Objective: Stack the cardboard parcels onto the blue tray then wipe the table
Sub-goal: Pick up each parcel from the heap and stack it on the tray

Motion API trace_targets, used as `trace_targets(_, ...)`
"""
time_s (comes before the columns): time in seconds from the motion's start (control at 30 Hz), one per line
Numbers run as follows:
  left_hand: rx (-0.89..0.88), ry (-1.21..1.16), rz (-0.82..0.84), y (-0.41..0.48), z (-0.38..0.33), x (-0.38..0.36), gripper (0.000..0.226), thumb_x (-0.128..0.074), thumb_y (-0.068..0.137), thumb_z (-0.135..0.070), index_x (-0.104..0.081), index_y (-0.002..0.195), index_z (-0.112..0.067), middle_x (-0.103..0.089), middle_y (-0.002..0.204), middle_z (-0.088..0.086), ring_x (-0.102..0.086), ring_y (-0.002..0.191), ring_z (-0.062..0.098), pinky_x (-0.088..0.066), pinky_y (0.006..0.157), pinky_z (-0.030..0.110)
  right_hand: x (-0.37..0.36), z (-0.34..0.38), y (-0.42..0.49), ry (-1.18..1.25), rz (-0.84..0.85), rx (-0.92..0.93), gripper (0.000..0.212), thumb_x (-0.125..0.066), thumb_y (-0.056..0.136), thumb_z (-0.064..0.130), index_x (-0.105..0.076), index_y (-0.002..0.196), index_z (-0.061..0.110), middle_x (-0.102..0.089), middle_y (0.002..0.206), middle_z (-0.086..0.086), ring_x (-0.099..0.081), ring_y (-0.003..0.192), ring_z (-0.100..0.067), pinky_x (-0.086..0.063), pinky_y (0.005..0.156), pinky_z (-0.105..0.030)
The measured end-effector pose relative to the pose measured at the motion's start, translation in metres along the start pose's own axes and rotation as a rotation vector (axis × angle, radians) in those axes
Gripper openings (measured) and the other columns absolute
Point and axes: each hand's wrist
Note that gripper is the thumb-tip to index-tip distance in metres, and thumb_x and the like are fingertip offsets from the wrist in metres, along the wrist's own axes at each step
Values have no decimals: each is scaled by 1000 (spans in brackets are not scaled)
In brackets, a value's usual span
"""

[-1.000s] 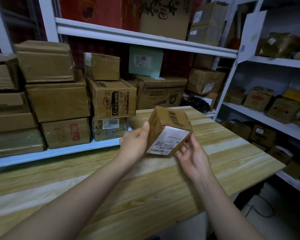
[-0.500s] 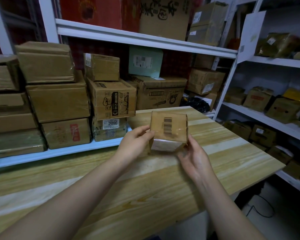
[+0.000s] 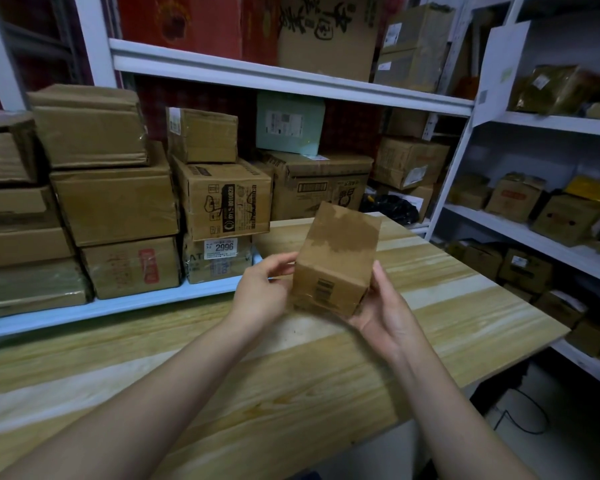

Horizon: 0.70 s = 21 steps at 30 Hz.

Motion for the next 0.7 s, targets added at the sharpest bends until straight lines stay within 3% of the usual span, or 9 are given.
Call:
trace_targets(0.13, 85, -41, -56, 5, 1, -2, 26, -46, 101, -23, -66, 117, -28, -66, 99, -6, -60, 86, 12, -50, 76, 30, 1, -1, 3, -19, 2, 24, 30, -59, 94, 17, -55, 122, 5, -66, 128, -18, -65, 117, -32, -46, 100, -64)
trace_targets(0.23, 87, -86, -46, 5, -2, -5, 27, -47, 101, -27, -59, 125, -24, -60, 106, 0, -60, 86, 13, -57, 71, 31, 4, -6, 9, -21, -42, 67, 22, -61, 90, 4, -49, 104, 15, -67, 123, -19, -68, 107, -30, -40, 99, -72)
trace_targets(0.37, 119, -131, 9, 5, -5, -6, 33, -49, 98, -40, -57, 126, -25, -61, 121, 4, -63, 105, 19, -59, 77, 32, 9, -4, 8, 45, 16, 89, 26, -55, 95, 5, -47, 112, 22, -62, 128, -19, -61, 119, -33, -40, 98, -73)
trace_targets(0.47, 152, -128, 54, 5, -5, -5, 46, -45, 94, -54, -57, 127, -24, -62, 120, -3, -62, 103, 11, -58, 86, 36, 14, -2, 9, 116, 14, 108, 11, -53, 98, 10, -54, 107, 16, -65, 123, -15, -55, 125, -33, -38, 100, -74)
trace_targets(0.57, 161, -79, 20, 3, -6, -8, 59, -40, 88, -69, -59, 124, -27, -53, 126, -3, -54, 93, 3, -56, 91, 40, 13, -1, 9, 89, -28, 141, 36, -51, 100, 8, -52, 135, 13, -65, 130, -11, -59, 124, -28, -44, 105, -60)
trace_targets(0.63, 174, -36, 6, 2, -8, -10, 65, -34, 83, -79, -62, 120, -33, -48, 134, 0, -54, 89, 6, -54, 92, 40, 12, -2, 8, 43, -29, 137, 45, -52, 98, 4, -48, 142, 16, -64, 134, -10, -60, 125, -25, -47, 106, -51)
trace_targets(0.7, 172, -65, 36, -3, -16, -10, 56, -28, 88, -75, -65, 102, -35, -62, 116, -2, -58, 85, 7, -54, 84, 35, 12, -5, 9, -15, -62, 107, 48, -52, 97, 0, -50, 140, 19, -63, 135, -9, -60, 126, -24, -49, 105, -47)
Point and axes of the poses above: each hand's wrist, its own y-axis towards the middle knuckle, its own x-axis out of the back of the hand, z = x × y
